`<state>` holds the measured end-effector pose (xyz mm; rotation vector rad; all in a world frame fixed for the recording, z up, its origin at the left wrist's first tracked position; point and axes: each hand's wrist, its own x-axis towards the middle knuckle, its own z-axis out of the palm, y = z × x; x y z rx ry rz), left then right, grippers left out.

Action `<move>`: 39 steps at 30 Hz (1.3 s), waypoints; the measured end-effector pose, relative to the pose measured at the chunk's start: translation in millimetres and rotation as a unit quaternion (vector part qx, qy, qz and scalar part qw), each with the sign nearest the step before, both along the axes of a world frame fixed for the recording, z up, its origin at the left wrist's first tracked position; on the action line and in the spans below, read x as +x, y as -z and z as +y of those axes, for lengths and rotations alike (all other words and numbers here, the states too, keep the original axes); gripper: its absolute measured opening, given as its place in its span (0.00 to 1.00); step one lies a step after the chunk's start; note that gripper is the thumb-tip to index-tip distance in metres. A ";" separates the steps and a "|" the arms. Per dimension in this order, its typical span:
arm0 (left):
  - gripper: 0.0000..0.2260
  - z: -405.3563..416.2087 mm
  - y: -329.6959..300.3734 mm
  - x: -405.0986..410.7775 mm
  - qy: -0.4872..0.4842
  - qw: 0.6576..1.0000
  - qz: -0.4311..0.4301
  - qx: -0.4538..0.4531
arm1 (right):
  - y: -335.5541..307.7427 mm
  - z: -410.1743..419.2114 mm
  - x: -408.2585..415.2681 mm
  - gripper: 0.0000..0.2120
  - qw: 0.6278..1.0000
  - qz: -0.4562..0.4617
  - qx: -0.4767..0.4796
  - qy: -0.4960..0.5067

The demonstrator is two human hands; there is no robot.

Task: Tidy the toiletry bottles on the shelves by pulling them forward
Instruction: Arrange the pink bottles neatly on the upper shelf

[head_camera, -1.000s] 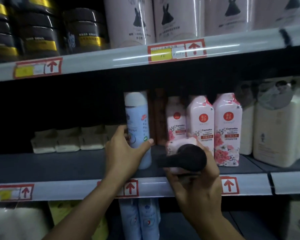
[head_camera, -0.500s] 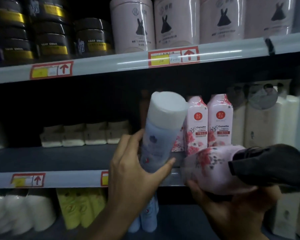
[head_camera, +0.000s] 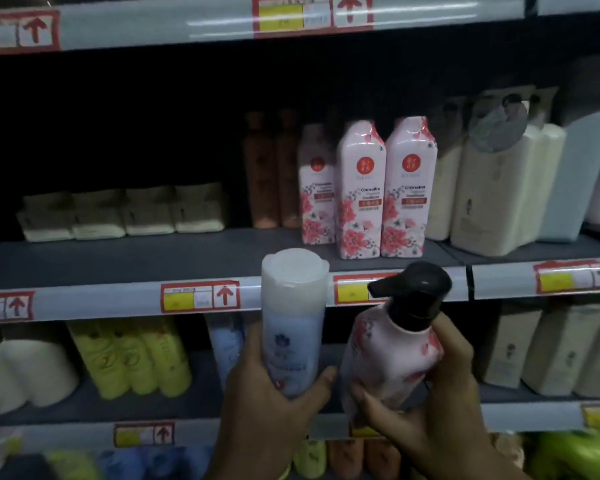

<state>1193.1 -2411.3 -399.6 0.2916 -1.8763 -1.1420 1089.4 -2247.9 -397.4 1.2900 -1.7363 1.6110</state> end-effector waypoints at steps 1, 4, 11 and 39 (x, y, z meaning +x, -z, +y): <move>0.38 -0.7 6.7 -0.7 0.006 1.000 -0.020 0.017 | 1.2 -2.9 -1.3 0.56 0.999 -0.017 0.027 0.025; 0.32 -4.0 23.7 2.8 0.042 0.995 -0.060 0.073 | 11.7 -1.2 -7.1 0.51 0.995 -0.032 0.093 0.010; 0.27 -7.8 58.1 14.7 0.117 0.970 -0.154 0.148 | 48.2 0.4 -14.1 0.48 0.976 -0.108 0.188 0.029; 0.27 -46.6 83.9 -56.2 0.019 0.991 -0.093 0.096 | 62.3 -66.4 -69.5 0.31 0.976 -0.128 0.163 0.071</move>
